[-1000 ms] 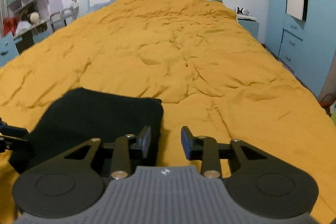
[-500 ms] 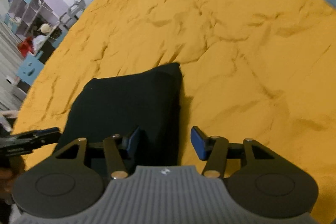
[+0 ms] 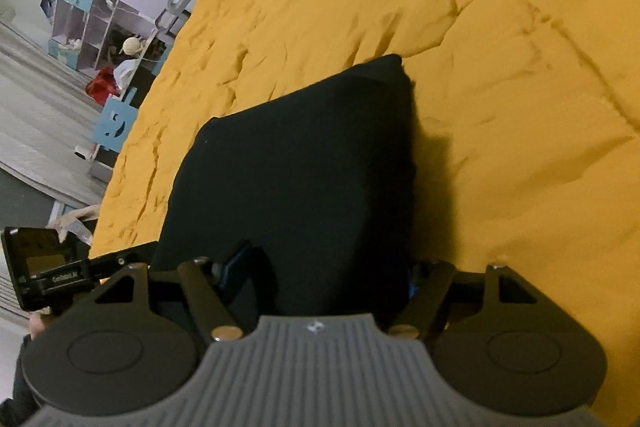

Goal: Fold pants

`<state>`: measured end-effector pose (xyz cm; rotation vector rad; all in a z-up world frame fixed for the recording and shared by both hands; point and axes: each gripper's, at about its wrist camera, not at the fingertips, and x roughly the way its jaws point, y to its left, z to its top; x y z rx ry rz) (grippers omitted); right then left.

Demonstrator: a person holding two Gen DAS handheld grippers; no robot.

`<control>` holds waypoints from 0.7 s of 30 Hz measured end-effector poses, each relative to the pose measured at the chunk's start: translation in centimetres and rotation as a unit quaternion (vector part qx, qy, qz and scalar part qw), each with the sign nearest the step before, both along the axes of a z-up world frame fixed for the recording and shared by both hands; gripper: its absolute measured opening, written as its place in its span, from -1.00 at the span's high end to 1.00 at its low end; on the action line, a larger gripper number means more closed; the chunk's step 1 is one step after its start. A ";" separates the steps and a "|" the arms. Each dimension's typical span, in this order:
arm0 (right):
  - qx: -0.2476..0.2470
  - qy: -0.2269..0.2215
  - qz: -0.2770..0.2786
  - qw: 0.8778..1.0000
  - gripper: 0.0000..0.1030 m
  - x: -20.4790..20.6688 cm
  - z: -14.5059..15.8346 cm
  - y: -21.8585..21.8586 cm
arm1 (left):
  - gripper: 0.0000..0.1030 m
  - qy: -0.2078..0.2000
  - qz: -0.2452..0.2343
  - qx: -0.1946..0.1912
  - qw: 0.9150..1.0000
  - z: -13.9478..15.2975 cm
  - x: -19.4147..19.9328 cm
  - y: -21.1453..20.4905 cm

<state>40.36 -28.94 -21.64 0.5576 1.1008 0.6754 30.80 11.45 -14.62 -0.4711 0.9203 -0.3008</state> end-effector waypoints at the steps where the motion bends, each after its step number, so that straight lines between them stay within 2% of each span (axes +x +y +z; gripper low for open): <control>1: 0.003 0.000 -0.001 1.000 -0.32 0.0 0.0 0.0 | -0.62 0.005 0.005 -0.012 1.000 -0.2 -0.1 0.3; 6: 0.002 -0.007 0.000 1.000 -0.29 -0.3 0.1 0.4 | -0.68 0.009 0.013 -0.044 0.999 -0.5 -0.5 1.0; 8: 0.011 -0.003 0.002 1.000 -0.28 -0.3 0.0 0.1 | -0.84 0.019 0.005 -0.068 0.998 -1.1 0.0 0.9; 9: 0.014 0.000 0.000 1.000 -0.14 -0.3 -0.3 0.3 | -0.94 0.027 0.004 -0.075 0.997 -1.7 0.4 0.7; 10: 0.018 0.008 -0.004 1.000 0.06 -0.2 -0.6 0.5 | -0.94 0.041 -0.001 -0.099 0.994 -2.6 1.1 0.6; 11: 0.031 0.018 -0.009 0.999 0.41 -0.1 -0.8 0.3 | -0.78 0.055 -0.007 -0.135 0.989 -3.4 1.8 0.5; 12: 0.047 0.020 -0.015 0.999 0.60 0.1 -0.7 0.0 | -0.02 0.060 -0.013 -0.168 0.984 -3.7 2.3 0.4; 15: 0.087 0.000 -0.027 0.996 0.69 0.2 1.0 -1.7 | 0.24 0.046 -0.016 -0.133 0.990 -1.4 3.5 -0.7; 16: 0.098 -0.010 -0.033 0.995 0.70 0.4 1.9 -2.4 | 0.51 0.036 -0.026 -0.134 0.990 -0.4 4.1 -1.3; 18: 0.107 -0.032 -0.053 0.992 0.71 1.0 3.7 -4.4 | 0.59 0.028 -0.048 -0.186 0.981 0.8 5.5 -2.3; 19: 0.110 -0.039 -0.066 0.991 0.71 1.3 4.5 -5.7 | 0.59 0.017 -0.055 -0.198 0.979 1.7 6.3 -3.2; 21: 0.124 -0.051 -0.095 0.986 0.71 2.0 5.8 -8.8 | 0.60 -0.005 -0.067 -0.195 0.979 3.3 7.8 -5.6</control>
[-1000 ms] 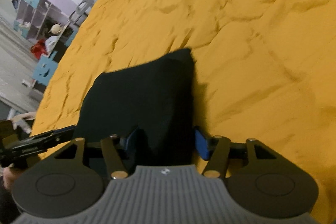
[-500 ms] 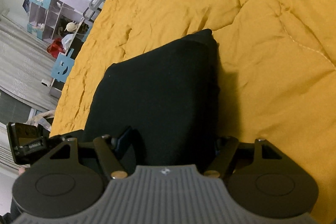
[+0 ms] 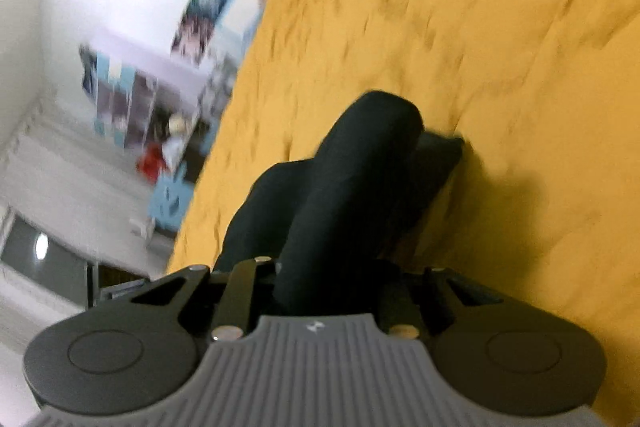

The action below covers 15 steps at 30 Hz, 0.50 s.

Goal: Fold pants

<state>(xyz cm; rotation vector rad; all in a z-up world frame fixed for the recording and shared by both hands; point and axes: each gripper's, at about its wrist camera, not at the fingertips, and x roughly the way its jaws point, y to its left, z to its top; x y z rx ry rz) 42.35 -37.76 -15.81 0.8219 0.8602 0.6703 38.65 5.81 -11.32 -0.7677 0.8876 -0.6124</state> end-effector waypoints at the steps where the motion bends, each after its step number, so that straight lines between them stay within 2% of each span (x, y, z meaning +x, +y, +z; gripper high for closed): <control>1: 0.004 -0.005 -0.012 1.000 0.70 0.3 0.7 -1.6 | 0.60 -0.006 -0.004 0.000 1.000 0.3 0.7 -1.3; 3: 0.003 -0.011 -0.032 0.999 0.69 0.6 1.7 -4.7 | 0.60 -0.009 -0.014 0.021 1.000 0.2 2.1 -4.2; 4: -0.007 -0.010 -0.044 0.999 0.68 0.8 1.9 -5.9 | 0.59 -0.010 -0.018 0.051 0.998 -0.3 2.9 -5.9; 5: -0.028 -0.004 -0.057 0.998 0.57 0.9 1.8 -7.0 | 0.57 -0.012 -0.016 0.098 0.995 -0.8 3.4 -7.4; 7: -0.104 0.041 -0.083 0.990 0.24 1.2 0.5 -8.2 | 0.54 -0.016 0.001 0.238 0.971 -2.1 3.9 -10.6; 8: -0.173 0.062 -0.086 0.979 0.14 1.1 -0.2 -7.9 | 0.46 -0.024 -0.001 0.286 0.958 -2.5 3.7 -11.9; 9: -0.246 0.068 -0.083 0.963 0.14 0.7 -0.9 -7.2 | 0.34 -0.030 -0.003 0.312 0.950 -2.8 3.2 -12.9; 10: -0.285 0.051 -0.076 0.954 0.15 -0.2 -1.2 -6.5 | 0.31 -0.042 -0.006 0.327 0.944 -3.0 2.5 -13.7; 11: -0.293 0.034 -0.079 0.952 0.12 -1.3 -1.2 -6.1 | 0.32 -0.059 -0.002 0.331 0.942 -2.9 1.6 -14.2; 13: -0.294 0.018 -0.100 0.950 0.11 -3.4 -0.6 -6.0 | 0.19 -0.106 0.024 0.330 0.938 -1.7 -0.7 -14.6; 15: -0.318 -0.001 -0.115 0.941 0.06 -5.8 -0.1 -6.0 | -0.16 -0.145 0.048 0.327 0.933 -0.4 -2.8 -14.6</control>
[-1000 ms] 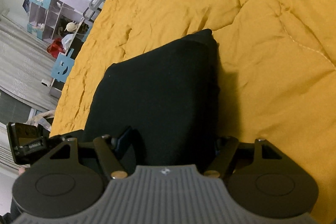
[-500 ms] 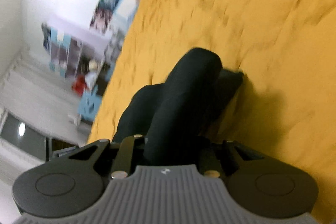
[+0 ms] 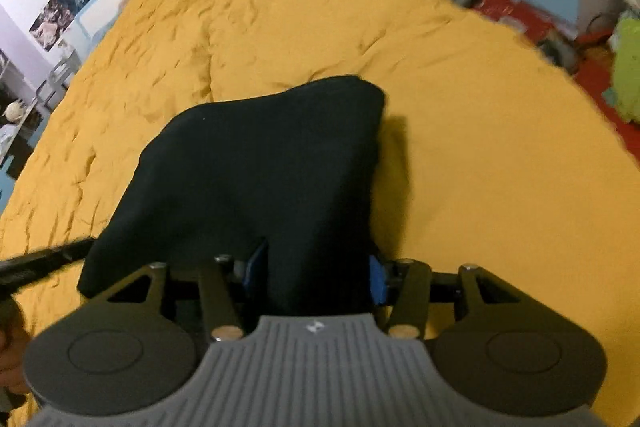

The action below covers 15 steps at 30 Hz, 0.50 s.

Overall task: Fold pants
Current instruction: 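Open both grippers and withdraw from the folded trousers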

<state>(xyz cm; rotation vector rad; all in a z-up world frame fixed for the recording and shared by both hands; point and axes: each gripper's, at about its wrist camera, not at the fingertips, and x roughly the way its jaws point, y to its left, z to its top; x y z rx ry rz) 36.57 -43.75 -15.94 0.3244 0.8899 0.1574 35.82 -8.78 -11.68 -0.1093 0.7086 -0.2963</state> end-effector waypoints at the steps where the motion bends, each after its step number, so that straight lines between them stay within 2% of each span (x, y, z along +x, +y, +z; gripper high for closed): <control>1: -0.014 -0.008 -0.003 1.000 0.05 -1.2 0.2 0.4 | -0.22 -0.026 0.001 -0.004 1.000 0.8 -1.1 -0.2; 3: -0.026 -0.003 -0.004 1.000 0.05 -3.8 -0.2 0.8 | -0.42 -0.055 -0.018 0.000 0.998 1.4 -1.9 -0.9; 4: -0.037 0.011 -0.006 0.999 0.05 -4.7 -0.4 1.2 | -0.43 -0.044 -0.038 0.015 0.998 1.0 -1.0 -2.2; 7: -0.112 0.007 -0.007 0.994 0.07 -7.9 0.3 3.3 | -0.40 0.058 -0.053 0.068 0.995 -2.2 1.0 -3.3; 10: -0.122 -0.024 -0.020 0.992 0.01 -10.7 2.7 4.7 | -0.38 0.078 -0.025 0.089 0.993 -2.2 0.0 -2.4; 11: -0.121 -0.038 -0.027 0.992 -0.17 -11.6 3.7 5.1 | -0.38 0.078 -0.023 0.097 0.992 -1.7 -0.9 -2.3; 12: -0.125 -0.052 -0.037 0.990 -0.43 -12.6 4.8 5.8 | -0.40 0.075 -0.023 0.097 0.992 -1.2 -1.7 -2.2; 13: -0.130 -0.068 -0.047 0.988 -0.55 -13.4 5.8 6.6 | -0.43 0.069 -0.022 0.089 0.993 -0.4 -2.7 -2.0; 15: -0.149 -0.089 -0.068 0.983 -0.59 -14.5 7.8 8.6 | -0.71 0.061 -0.024 0.071 0.995 1.0 -3.9 -1.9</control>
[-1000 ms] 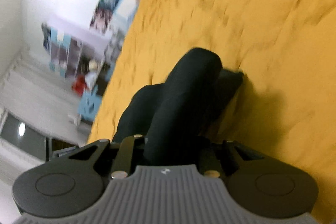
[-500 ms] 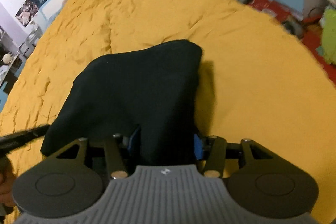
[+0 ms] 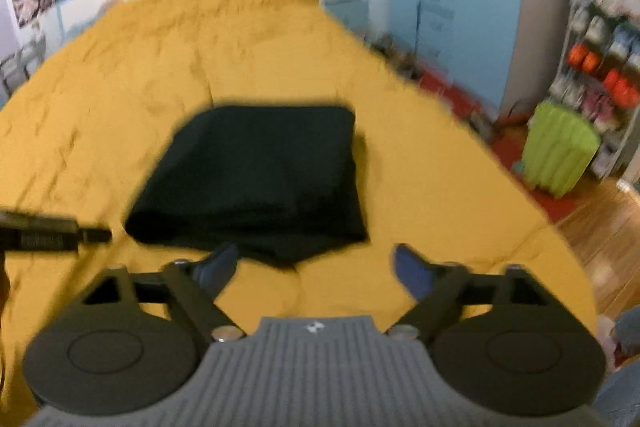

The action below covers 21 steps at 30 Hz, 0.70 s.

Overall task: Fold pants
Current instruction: 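Open both grippers and withdraw from the folded trousers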

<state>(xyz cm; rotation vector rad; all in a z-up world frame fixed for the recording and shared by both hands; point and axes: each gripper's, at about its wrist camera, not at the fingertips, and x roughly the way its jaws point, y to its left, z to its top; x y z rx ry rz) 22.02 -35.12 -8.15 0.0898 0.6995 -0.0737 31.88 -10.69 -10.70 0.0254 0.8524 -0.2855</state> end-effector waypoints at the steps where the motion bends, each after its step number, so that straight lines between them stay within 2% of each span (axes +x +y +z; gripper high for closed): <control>1: -0.013 -0.005 -0.015 1.000 -0.59 -0.4 1.1 1.2 | -0.74 -0.004 -0.001 -0.007 1.000 0.9 -0.8 0.0; 4: -0.042 0.010 -0.044 0.998 -0.60 -0.4 3.1 3.7 | -0.76 -0.010 -0.006 -0.007 1.000 2.8 -2.4 -0.4; 6: -0.030 0.030 -0.053 0.998 -0.60 -0.8 3.9 4.6 | -0.77 -0.018 -0.005 0.005 1.000 3.8 -3.3 -0.4; 8: -0.011 0.021 -0.055 0.998 -0.60 -1.7 4.7 5.4 | -0.80 -0.020 -0.002 0.010 1.000 4.1 -3.8 -0.5; 14: -0.015 0.023 -0.065 0.997 -0.60 -3.6 5.3 7.2 | -0.81 -0.021 -0.009 0.006 1.000 4.7 -5.2 -1.1; 21: -0.009 0.024 -0.070 0.997 -0.60 -4.5 5.1 7.1 | -0.81 -0.036 -0.010 0.006 0.999 5.1 -6.1 -1.7</control>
